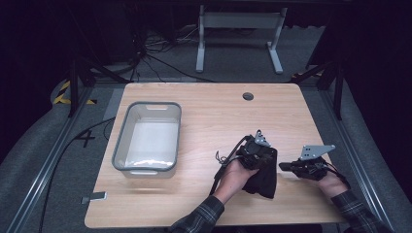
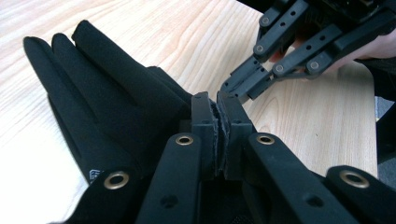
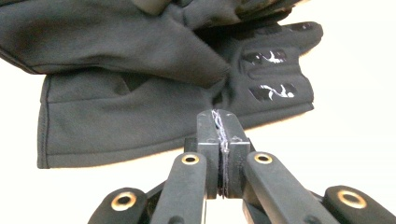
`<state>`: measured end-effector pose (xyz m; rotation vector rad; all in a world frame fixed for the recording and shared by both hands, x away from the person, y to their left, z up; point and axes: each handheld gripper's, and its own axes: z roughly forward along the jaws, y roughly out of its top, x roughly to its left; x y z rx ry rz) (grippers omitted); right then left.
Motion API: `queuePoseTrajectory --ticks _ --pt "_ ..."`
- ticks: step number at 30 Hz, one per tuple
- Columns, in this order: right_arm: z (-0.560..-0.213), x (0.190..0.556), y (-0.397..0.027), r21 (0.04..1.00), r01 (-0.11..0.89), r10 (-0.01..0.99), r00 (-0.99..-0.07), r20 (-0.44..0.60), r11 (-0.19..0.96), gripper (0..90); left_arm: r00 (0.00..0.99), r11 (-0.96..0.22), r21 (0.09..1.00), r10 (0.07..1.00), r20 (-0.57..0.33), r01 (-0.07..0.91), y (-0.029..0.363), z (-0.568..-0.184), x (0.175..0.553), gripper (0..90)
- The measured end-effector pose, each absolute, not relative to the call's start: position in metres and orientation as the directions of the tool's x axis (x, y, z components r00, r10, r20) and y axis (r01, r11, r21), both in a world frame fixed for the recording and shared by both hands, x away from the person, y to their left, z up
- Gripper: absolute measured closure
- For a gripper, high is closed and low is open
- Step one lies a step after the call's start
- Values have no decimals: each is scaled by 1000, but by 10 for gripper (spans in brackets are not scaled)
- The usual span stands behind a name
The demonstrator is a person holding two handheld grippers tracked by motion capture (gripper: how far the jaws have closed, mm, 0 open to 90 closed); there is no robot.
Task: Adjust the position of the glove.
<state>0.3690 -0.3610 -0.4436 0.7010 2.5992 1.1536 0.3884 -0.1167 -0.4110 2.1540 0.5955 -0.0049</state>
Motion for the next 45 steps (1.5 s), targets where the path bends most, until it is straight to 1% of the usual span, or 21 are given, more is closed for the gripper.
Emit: queuePoseTrajectory --ticks 5,10,12,14,20,23,28,34,40,45 --pt "-443 368 -361 743 333 500 -866 -2 580 898 896 -505 762 387 -219 405 -124 -412 388 850" --pt "-443 368 -362 738 334 500 -866 -5 586 897 914 -490 791 347 -208 366 -122 -405 385 771" --pt "-442 368 -363 739 339 507 -862 -3 581 897 918 -478 807 348 -190 348 -117 -399 383 761" --pt "-441 368 -365 742 341 510 -860 -1 577 897 916 -468 812 354 -191 350 -112 -396 383 771" --pt "-434 366 -368 762 335 519 -855 -3 555 897 893 -467 799 410 -183 378 -89 -396 387 875" --pt "-425 364 -364 776 312 510 -860 -15 549 897 878 -483 774 440 -189 409 -77 -406 387 894" --pt "-408 367 -350 805 279 490 -872 -17 524 897 863 -510 738 468 -192 441 -66 -419 386 895" --pt "-406 375 -333 811 265 471 -882 -14 521 898 873 -546 715 451 -189 437 -74 -427 381 895" --pt "-424 377 -336 774 301 480 -877 -4 557 898 884 -579 696 430 -182 425 -86 -435 378 895" --pt "-438 381 -339 747 334 489 -872 13 575 898 894 -622 668 419 -156 408 -96 -442 375 895"
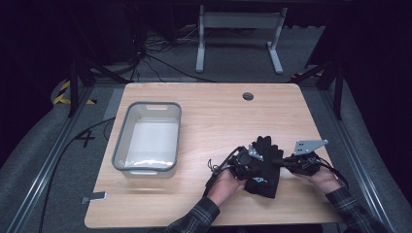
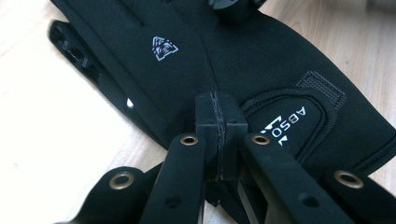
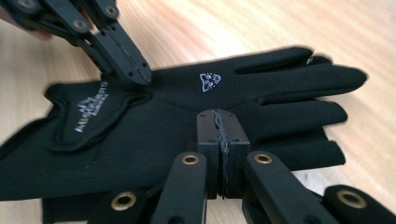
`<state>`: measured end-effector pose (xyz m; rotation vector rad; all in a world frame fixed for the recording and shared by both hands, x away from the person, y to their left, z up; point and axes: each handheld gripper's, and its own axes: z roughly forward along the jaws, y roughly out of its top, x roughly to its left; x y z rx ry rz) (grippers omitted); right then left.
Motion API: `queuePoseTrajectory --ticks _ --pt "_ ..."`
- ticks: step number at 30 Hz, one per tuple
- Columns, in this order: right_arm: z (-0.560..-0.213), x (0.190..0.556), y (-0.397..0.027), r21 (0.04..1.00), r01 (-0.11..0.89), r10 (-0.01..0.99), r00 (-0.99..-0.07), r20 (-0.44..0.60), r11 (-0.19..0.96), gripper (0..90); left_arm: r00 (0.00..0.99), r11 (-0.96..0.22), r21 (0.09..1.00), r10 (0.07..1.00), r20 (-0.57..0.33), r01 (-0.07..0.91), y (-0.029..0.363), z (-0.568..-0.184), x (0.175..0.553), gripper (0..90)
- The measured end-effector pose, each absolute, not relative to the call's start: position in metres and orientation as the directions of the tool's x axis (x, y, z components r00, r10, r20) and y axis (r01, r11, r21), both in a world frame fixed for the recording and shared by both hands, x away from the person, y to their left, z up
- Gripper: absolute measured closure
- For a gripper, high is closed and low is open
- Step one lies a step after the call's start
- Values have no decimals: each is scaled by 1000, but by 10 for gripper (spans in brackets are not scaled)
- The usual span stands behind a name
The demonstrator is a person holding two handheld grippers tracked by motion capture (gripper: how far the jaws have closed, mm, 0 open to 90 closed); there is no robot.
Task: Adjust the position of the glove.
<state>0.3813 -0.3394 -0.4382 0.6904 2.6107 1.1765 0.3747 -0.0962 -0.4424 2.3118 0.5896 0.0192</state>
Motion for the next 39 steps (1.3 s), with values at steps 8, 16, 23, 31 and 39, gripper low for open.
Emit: queuePoseTrajectory --ticks 8,16,23,31,39 --pt "-447 383 -337 728 349 482 -875 29 590 899 899 -662 638 424 -114 393 -99 -447 376 895" --pt "-442 379 -340 747 335 477 -879 27 575 899 890 -665 630 447 -94 401 -92 -447 380 895" --pt "-441 373 -338 753 320 458 -888 29 574 899 874 -664 621 480 -72 416 -79 -446 389 895" --pt "-438 369 -343 759 318 463 -886 25 568 899 839 -658 608 543 -26 444 -58 -444 403 894" --pt "-439 365 -348 751 322 480 -877 7 577 774 836 -607 647 543 -87 461 -50 -439 407 731"
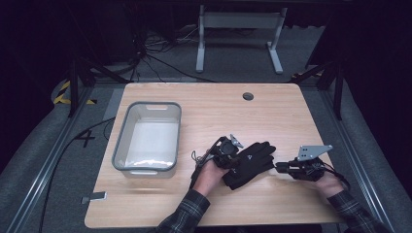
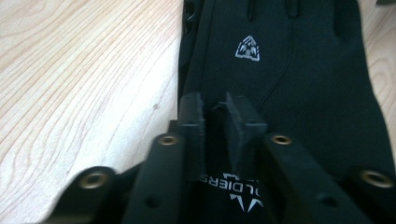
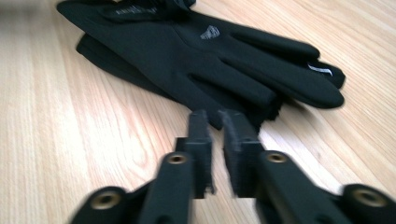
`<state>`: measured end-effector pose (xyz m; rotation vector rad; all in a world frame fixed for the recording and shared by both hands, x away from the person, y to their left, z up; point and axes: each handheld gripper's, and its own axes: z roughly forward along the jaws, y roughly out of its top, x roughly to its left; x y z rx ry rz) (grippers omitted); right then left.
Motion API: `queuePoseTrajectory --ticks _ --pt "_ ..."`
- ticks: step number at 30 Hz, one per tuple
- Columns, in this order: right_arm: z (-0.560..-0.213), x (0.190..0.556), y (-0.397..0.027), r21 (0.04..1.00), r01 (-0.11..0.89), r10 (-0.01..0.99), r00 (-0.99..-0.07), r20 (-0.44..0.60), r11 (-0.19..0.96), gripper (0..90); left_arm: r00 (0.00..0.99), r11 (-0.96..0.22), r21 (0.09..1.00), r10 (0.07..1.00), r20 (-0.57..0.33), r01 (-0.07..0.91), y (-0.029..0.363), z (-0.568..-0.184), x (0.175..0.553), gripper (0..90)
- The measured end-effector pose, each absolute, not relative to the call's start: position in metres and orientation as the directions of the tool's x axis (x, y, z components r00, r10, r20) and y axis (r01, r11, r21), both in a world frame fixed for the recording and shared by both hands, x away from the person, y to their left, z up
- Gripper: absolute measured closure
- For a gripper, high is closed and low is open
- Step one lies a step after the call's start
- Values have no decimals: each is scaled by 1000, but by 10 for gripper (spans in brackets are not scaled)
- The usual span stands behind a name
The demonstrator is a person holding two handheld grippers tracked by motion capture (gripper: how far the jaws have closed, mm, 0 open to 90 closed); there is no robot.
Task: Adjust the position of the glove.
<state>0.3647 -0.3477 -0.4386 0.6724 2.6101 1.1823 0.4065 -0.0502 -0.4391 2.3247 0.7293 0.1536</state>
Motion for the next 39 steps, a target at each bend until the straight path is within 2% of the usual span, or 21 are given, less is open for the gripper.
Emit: queuePoseTrajectory --ticks 2,3,8,10,16,22,26,39 --pt "-440 364 -350 750 326 487 -873 6 575 747 838 -612 642 538 -91 463 -51 -438 407 670" --pt "-442 364 -355 743 347 504 -864 15 572 682 844 -621 643 530 -76 448 -53 -435 408 628" --pt "-445 365 -369 741 394 551 -833 39 544 469 872 -637 646 481 -95 421 -58 -431 411 435" --pt "-448 364 -374 736 409 565 -824 43 539 402 882 -644 650 462 -92 404 -62 -432 412 386" --pt "-456 360 -385 732 418 600 -800 15 538 273 897 -659 642 428 -109 392 -76 -438 415 222" --pt "-462 362 -388 738 410 613 -790 -7 536 210 896 -666 625 425 -130 406 -83 -449 418 166" --pt "-466 363 -387 734 407 614 -789 -17 544 175 895 -662 625 422 -144 413 -82 -451 420 161" --pt "-467 363 -386 730 400 608 -794 -26 554 158 894 -655 636 428 -131 407 -78 -455 424 156"
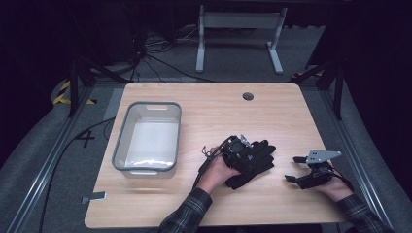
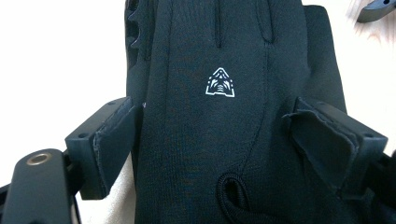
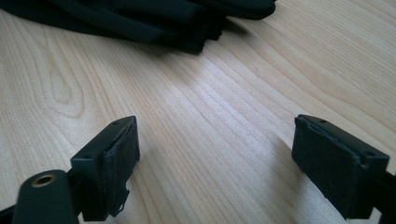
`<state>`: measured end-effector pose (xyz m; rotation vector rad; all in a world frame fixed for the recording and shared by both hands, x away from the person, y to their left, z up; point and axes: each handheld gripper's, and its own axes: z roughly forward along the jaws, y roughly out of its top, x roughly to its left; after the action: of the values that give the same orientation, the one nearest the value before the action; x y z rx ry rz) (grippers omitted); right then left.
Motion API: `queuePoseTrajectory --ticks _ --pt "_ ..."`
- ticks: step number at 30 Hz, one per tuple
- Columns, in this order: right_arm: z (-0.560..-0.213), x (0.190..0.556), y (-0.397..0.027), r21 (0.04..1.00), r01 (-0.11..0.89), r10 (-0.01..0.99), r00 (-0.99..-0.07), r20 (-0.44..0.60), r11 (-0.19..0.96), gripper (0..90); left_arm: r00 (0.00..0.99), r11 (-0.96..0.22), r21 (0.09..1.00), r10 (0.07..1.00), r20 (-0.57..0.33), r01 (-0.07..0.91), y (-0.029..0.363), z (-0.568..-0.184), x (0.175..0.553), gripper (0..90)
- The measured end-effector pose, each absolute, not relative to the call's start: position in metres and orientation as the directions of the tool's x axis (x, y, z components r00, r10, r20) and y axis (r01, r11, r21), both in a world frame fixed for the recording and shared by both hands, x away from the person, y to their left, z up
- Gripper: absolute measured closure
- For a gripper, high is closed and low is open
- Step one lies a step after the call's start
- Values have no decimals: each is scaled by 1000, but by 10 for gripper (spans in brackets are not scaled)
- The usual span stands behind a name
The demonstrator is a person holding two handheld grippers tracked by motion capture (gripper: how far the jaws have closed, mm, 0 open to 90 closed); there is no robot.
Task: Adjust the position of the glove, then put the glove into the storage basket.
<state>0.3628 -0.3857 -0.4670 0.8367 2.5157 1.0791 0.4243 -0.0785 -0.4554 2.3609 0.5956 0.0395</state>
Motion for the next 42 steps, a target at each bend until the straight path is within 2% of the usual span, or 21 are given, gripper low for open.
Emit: queuePoseTrajectory --ticks 6,10,15,17,19,21,27,28,29,33,37,42 --pt "-467 363 -386 730 398 603 -797 -25 556 157 897 -656 639 423 -129 402 -78 -457 424 150" --pt "-467 362 -385 729 399 602 -798 -23 556 154 895 -672 628 436 -94 393 -78 -452 425 159" --pt "-467 363 -386 730 398 601 -799 -21 556 153 858 -625 619 485 -168 475 -71 -457 433 91" --pt "-467 363 -385 729 398 600 -800 -21 557 153 857 -618 627 486 -171 476 -70 -459 434 59" --pt "-467 362 -385 729 398 600 -800 -21 557 153 865 -627 626 474 -164 463 -70 -459 433 67" --pt "-467 362 -385 729 397 599 -801 -22 558 153 876 -635 629 453 -166 448 -70 -457 432 153" --pt "-467 362 -385 729 397 598 -801 -22 558 153 893 -648 630 411 -183 428 -69 -455 430 304" --pt "-467 362 -385 729 397 598 -801 -22 558 153 899 -652 630 392 -195 422 -69 -454 430 353" --pt "-467 362 -385 729 397 598 -801 -22 558 153 905 -657 632 376 -199 411 -69 -454 430 441" --pt "-467 362 -385 729 397 598 -801 -22 558 154 910 -668 622 349 -224 409 -70 -453 429 604" --pt "-467 362 -385 729 396 597 -802 -22 558 153 909 -668 621 349 -227 411 -70 -450 429 676" --pt "-467 362 -385 729 396 597 -802 -22 558 153 911 -662 630 344 -227 407 -69 -442 425 688"
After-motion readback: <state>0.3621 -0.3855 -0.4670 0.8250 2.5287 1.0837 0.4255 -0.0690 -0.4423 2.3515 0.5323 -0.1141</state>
